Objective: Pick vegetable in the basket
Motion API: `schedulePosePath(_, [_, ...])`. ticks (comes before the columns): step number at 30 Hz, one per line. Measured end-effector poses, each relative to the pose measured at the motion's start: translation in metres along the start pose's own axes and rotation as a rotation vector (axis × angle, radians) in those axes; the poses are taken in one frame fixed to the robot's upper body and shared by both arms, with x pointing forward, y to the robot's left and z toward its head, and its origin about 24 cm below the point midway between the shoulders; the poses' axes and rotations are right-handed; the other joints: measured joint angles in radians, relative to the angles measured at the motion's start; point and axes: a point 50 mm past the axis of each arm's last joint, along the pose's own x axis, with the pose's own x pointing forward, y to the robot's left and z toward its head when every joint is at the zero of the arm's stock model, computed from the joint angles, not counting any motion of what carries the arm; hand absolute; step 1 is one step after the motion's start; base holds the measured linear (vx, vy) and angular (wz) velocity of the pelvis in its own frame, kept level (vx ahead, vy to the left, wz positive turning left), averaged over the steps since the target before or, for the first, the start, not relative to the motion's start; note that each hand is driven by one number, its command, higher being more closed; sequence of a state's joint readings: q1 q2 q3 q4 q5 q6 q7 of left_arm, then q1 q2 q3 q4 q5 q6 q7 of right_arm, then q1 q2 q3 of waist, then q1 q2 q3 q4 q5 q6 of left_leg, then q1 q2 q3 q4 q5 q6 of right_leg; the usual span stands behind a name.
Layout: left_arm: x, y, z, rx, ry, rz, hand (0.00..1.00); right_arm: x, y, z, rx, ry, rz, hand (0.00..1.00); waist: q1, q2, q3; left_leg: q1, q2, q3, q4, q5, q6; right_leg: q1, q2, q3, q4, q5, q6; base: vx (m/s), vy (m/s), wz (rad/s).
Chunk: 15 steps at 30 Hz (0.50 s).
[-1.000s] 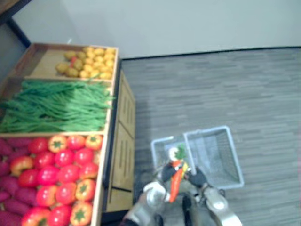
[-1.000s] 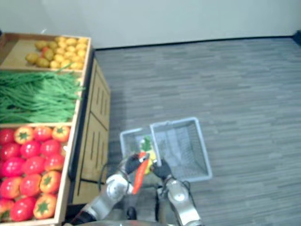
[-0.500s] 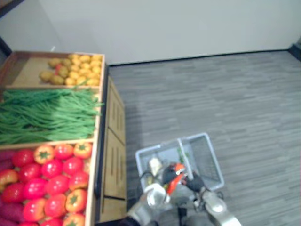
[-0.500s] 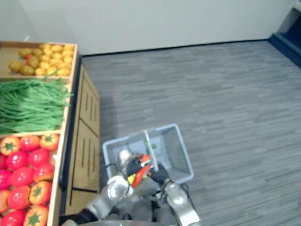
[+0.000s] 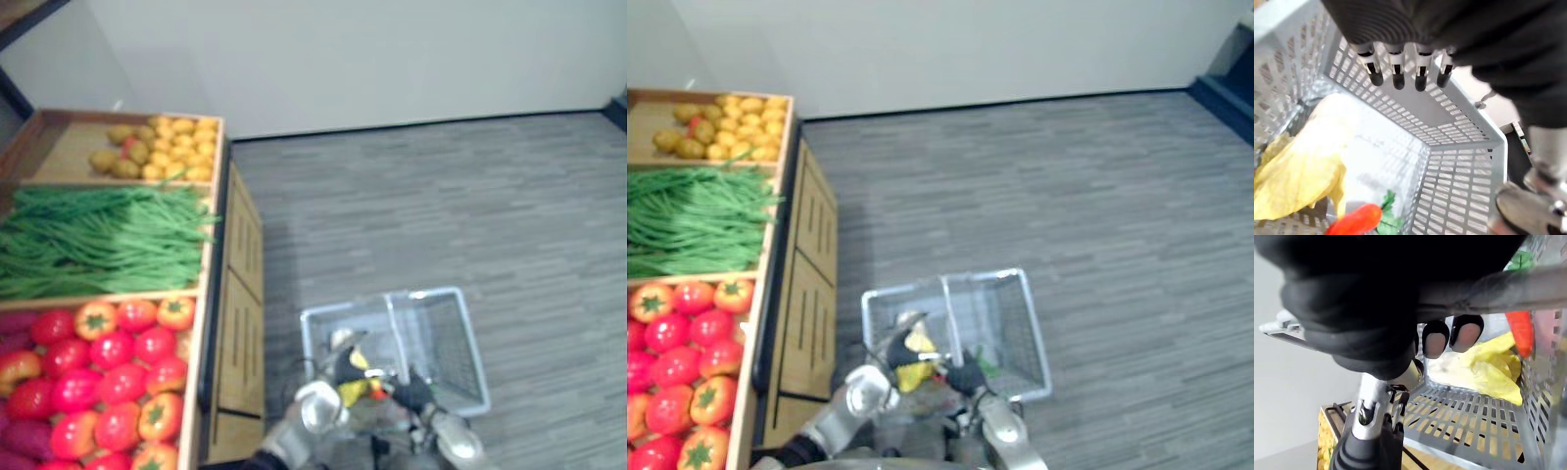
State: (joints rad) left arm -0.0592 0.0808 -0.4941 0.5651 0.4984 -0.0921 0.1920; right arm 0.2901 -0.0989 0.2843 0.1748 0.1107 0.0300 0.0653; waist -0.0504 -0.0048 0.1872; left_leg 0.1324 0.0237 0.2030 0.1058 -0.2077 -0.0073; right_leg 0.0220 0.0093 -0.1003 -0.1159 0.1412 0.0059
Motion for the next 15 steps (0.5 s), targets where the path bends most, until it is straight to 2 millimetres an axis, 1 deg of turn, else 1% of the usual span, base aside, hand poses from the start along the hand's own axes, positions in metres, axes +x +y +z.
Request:
schedulePosePath(1, [-0.001,0.0,-0.002,-0.001,0.013,0.005,0.0,-0.001,-0.003,-0.002,0.0,0.006,-0.023,1.0,-0.002,0.001,0.0,0.002,0.0,0.001,-0.001,0.0,0.0,0.002,0.0,0.0,0.0,0.0,0.0,-0.01,0.047,0.0])
schedulePosePath(2, [-0.002,0.002,-0.006,0.01,0.032,0.016,0.0,-0.003,-0.012,-0.007,0.003,0.027,-0.089,1.0,-0.003,0.002,0.0,0.007,0.0,0.002,-0.001,0.0,0.0,0.006,0.0,0.0,0.0,0.0,0.0,-0.01,0.036,-0.02])
schedulePosePath(3, [-0.003,0.003,-0.008,0.013,0.038,0.028,0.0,-0.004,-0.016,-0.011,0.013,0.042,-0.123,1.0,-0.003,0.002,0.0,0.009,0.0,0.002,-0.002,0.0,0.0,0.008,0.0,0.0,0.0,-0.001,0.0,-0.02,0.041,-0.01])
schedulePosePath(5, [-0.005,0.008,-0.014,0.007,0.063,0.08,0.0,-0.008,-0.036,-0.023,0.041,0.088,-0.253,1.0,-0.002,0.006,-0.003,0.011,0.0,0.002,-0.003,0.0,-0.001,0.011,-0.001,0.0,0.0,-0.002,-0.002,-0.02,0.038,0.0])
schedulePosePath(6, [-0.006,0.011,-0.016,-0.003,0.076,0.104,0.0,-0.009,-0.042,-0.023,0.043,0.089,-0.282,1.0,-0.002,0.008,-0.003,0.011,0.0,0.003,-0.004,0.0,-0.001,0.011,-0.001,0.0,0.0,-0.003,-0.003,-0.02,0.035,0.01])
schedulePosePath(7, [-0.01,0.022,-0.025,-0.031,0.113,0.176,0.0,-0.012,-0.054,-0.025,0.052,0.097,-0.349,1.0,-0.003,0.011,-0.005,0.011,0.001,0.002,-0.005,-0.001,-0.001,0.011,0.0,-0.001,0.0,-0.004,-0.004,0.0,0.0,0.0])
schedulePosePath(8, [-0.012,0.028,-0.028,-0.049,0.127,0.216,0.0,-0.014,-0.059,-0.025,0.058,0.099,-0.378,1.0,-0.003,0.013,-0.004,0.011,0.001,0.002,-0.006,-0.002,-0.003,0.011,0.001,-0.001,0.0,-0.004,-0.004,0.0,0.0,0.0])
schedulePosePath(9, [-0.019,0.042,-0.036,-0.077,0.153,0.302,0.0,-0.019,-0.068,-0.028,0.071,0.107,-0.433,1.0,-0.003,0.015,-0.005,0.012,0.003,0.001,-0.009,-0.002,-0.004,0.011,0.002,-0.003,0.0,-0.006,-0.005,0.0,0.0,0.0])
schedulePosePath(10, [-0.023,0.049,-0.039,-0.088,0.166,0.345,0.0,-0.021,-0.073,-0.03,0.077,0.112,-0.46,1.0,-0.003,0.016,-0.005,0.012,0.003,0.001,-0.011,-0.002,-0.006,0.011,0.003,-0.004,0.0,-0.008,-0.003,0.01,0.016,0.03])
schedulePosePath(11, [-0.029,0.063,-0.046,-0.098,0.19,0.42,0.0,-0.025,-0.082,-0.033,0.089,0.118,-0.508,1.0,-0.002,0.018,-0.006,0.014,0.004,-0.001,-0.014,0.0,-0.007,0.011,0.003,-0.006,0.0,-0.01,-0.004,0.01,0.019,0.03])
schedulePosePath(13, [-0.038,0.081,-0.056,-0.128,0.226,0.532,0.0,-0.032,-0.095,-0.039,0.107,0.142,-0.583,1.0,-0.001,0.022,-0.009,0.014,0.005,-0.004,-0.015,0.0,-0.007,0.012,0.005,-0.01,0.0,-0.011,-0.006,0.02,0.028,0.05])
schedulePosePath(15, [-0.045,0.09,-0.065,-0.146,0.265,0.614,0.0,-0.037,-0.101,-0.046,0.119,0.173,-0.629,1.0,0.0,0.024,-0.01,0.014,0.006,-0.011,-0.015,0.001,-0.006,0.015,0.005,-0.015,0.0,-0.012,-0.006,0.02,0.039,0.09])
